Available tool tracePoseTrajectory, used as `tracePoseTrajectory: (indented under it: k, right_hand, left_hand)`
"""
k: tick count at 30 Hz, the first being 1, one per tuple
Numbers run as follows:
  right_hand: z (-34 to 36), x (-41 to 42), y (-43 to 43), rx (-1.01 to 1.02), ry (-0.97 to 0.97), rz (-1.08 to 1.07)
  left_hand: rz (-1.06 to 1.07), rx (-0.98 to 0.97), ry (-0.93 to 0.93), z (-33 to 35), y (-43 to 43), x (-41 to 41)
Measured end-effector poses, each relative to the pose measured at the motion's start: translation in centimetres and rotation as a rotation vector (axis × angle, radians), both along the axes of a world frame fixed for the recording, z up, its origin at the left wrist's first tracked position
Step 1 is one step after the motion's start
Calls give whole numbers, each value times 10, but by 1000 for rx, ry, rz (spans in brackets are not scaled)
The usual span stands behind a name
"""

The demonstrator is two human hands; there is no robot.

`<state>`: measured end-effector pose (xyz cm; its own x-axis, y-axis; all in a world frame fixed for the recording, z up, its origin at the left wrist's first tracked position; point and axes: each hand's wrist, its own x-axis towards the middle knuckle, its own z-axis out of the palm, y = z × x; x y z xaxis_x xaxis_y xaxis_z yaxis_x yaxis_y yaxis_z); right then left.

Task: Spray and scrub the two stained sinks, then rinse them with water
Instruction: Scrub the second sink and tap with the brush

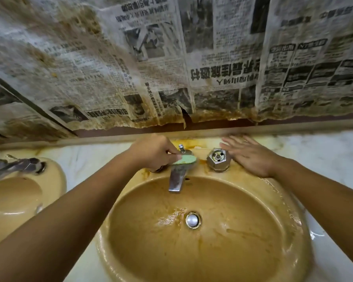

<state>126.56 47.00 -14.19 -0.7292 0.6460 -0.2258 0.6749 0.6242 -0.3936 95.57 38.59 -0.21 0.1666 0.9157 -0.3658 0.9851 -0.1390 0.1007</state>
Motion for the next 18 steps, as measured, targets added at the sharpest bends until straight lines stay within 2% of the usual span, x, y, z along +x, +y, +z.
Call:
tracePoseTrajectory:
  k: [2, 7, 11, 15, 18]
  right_hand:
    - [-2, 1, 1, 12, -4, 8]
    - [-3, 1, 1, 8, -7, -5]
    - [-2, 1, -1, 11, 8, -24]
    - [1, -2, -3, 18, -6, -32]
    - [0, -2, -2, 29, -17, -40]
  left_hand:
    - [-3, -142, -12, 9, 3, 3]
    - [66, 185, 107, -6, 1, 17]
    - [77, 29, -36, -4, -14, -3]
    - [389, 122, -109, -20, -28, -24]
    - [621, 12, -374, -28, -39, -20]
